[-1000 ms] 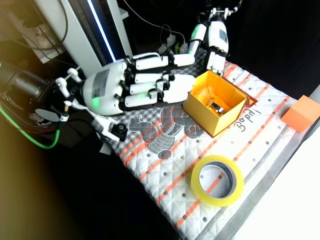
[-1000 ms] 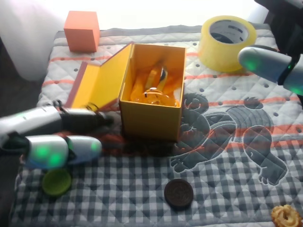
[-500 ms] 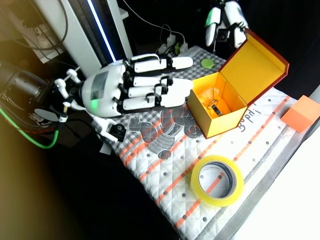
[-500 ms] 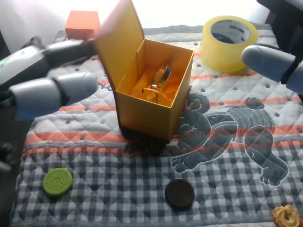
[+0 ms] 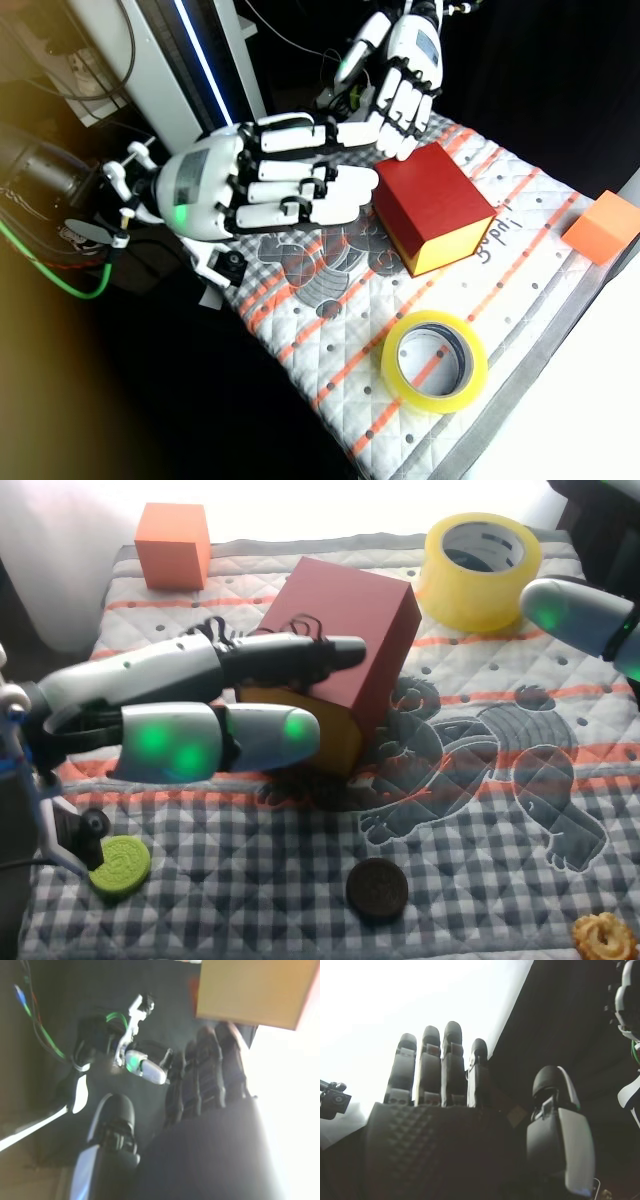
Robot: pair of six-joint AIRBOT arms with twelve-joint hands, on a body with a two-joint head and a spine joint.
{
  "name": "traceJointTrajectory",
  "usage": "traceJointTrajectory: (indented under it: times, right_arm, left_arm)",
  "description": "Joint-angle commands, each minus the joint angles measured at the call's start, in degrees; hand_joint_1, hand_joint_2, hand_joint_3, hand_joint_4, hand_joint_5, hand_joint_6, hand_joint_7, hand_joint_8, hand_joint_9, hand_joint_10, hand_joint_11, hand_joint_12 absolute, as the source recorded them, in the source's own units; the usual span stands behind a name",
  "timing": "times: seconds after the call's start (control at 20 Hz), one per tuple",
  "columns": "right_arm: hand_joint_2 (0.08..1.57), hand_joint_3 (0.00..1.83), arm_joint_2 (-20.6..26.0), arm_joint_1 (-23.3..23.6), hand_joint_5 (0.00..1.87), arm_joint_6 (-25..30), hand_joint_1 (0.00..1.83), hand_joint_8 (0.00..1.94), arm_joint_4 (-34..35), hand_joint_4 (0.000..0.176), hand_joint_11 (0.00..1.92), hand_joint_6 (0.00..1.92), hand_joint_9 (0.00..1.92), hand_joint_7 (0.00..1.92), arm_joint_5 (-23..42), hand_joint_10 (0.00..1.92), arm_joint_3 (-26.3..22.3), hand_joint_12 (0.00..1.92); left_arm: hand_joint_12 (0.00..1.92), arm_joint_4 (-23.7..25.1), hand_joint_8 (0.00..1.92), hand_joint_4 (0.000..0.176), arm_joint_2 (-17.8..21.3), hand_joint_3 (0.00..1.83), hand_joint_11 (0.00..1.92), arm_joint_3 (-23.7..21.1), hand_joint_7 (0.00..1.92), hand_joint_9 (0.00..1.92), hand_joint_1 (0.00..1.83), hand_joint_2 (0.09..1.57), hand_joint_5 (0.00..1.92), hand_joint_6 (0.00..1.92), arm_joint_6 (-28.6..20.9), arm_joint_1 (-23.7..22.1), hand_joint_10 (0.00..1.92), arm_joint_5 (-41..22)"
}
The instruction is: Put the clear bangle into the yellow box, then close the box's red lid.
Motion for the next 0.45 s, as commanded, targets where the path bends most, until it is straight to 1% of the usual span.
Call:
traceJointTrajectory:
  times: [0.0,0.05,0.1,0.15,0.2,0.25,0.3,0.35,0.4]
  right_arm:
    - [1.2,0.0,1.1,0.2,0.26,0.3,0.15,0.01,0.2,0.111,0.03,0.01,0.22,0.38,7.4,0.01,-0.3,0.01]
    - [1.2,0.0,1.7,-0.1,0.26,0.2,0.15,0.01,-0.2,0.111,0.03,0.01,0.22,0.38,7.9,0.01,-0.7,0.01]
    - [1.19,0.0,2.5,-0.7,0.26,-0.2,0.16,0.01,-0.4,0.118,0.03,0.01,0.23,0.38,8.9,0.01,-1.5,0.02]
    - [1.21,0.0,3.2,-1.6,0.27,-0.7,0.21,0.01,-0.3,0.108,0.03,0.01,0.22,0.39,10.3,0.01,-2.3,0.02]
    - [1.2,0.0,4.0,-3.2,0.27,-1.1,0.22,0.01,0.2,0.118,0.06,0.0,0.23,0.39,12.1,0.01,-3.3,0.03]
    - [1.19,0.0,4.5,-5.0,0.26,-1.1,0.28,0.01,0.9,0.109,0.07,0.0,0.24,0.4,13.9,0.01,-4.1,0.04]
    - [1.19,0.0,4.9,-7.1,0.27,-1.2,0.28,0.01,1.9,0.094,0.11,0.01,0.29,0.42,15.7,0.03,-4.8,0.06]
    - [1.17,0.0,5.0,-9.0,0.27,-1.2,0.32,0.0,2.9,0.094,0.15,0.0,0.31,0.39,17.0,0.03,-5.3,0.07]
    - [1.14,0.0,5.0,-11.6,0.28,-1.2,0.38,0.0,4.7,0.101,0.17,0.01,0.32,0.37,19.1,0.03,-6.0,0.08]
  left_arm:
    - [0.5,-5.1,0.0,0.0,1.3,0.0,0.02,1.0,0.13,0.16,0.11,1.34,0.12,0.0,-0.2,-0.3,0.0,-8.3]
    - [0.5,-8.8,0.0,0.0,2.5,0.0,0.02,1.4,0.13,0.16,0.11,1.34,0.12,0.0,-0.2,0.4,0.0,-12.1]
    - [0.46,-13.0,0.0,0.0,3.7,0.0,0.0,1.5,0.1,0.13,0.05,1.35,0.1,0.0,-0.2,1.5,0.0,-16.8]
    - [0.97,-16.2,0.0,0.0,4.6,0.0,0.02,1.4,0.18,0.25,0.19,1.3,0.18,0.01,-0.2,2.6,0.0,-21.3]
    - [0.88,-19.5,0.01,0.0,5.5,0.0,0.13,1.2,0.25,0.34,0.13,1.23,0.23,0.01,-0.2,4.4,0.02,-26.5]
    - [0.87,-22.2,0.01,0.0,6.0,0.0,0.17,0.7,0.29,0.41,0.14,1.16,0.27,0.01,-0.3,5.9,0.02,-31.0]
    - [0.87,-24.6,0.0,0.0,6.3,0.0,0.05,0.3,0.25,0.34,0.23,1.18,0.23,0.0,-0.8,7.5,0.0,-35.5]
    - [0.81,-26.1,0.0,0.0,6.3,0.0,0.01,0.1,0.24,0.29,0.29,1.18,0.23,0.0,-2.0,9.2,0.0,-38.5]
    - [0.75,-28.4,0.0,0.0,6.3,0.0,0.0,-0.1,0.26,0.28,0.39,1.17,0.27,0.01,-4.6,12.1,0.0,-43.3]
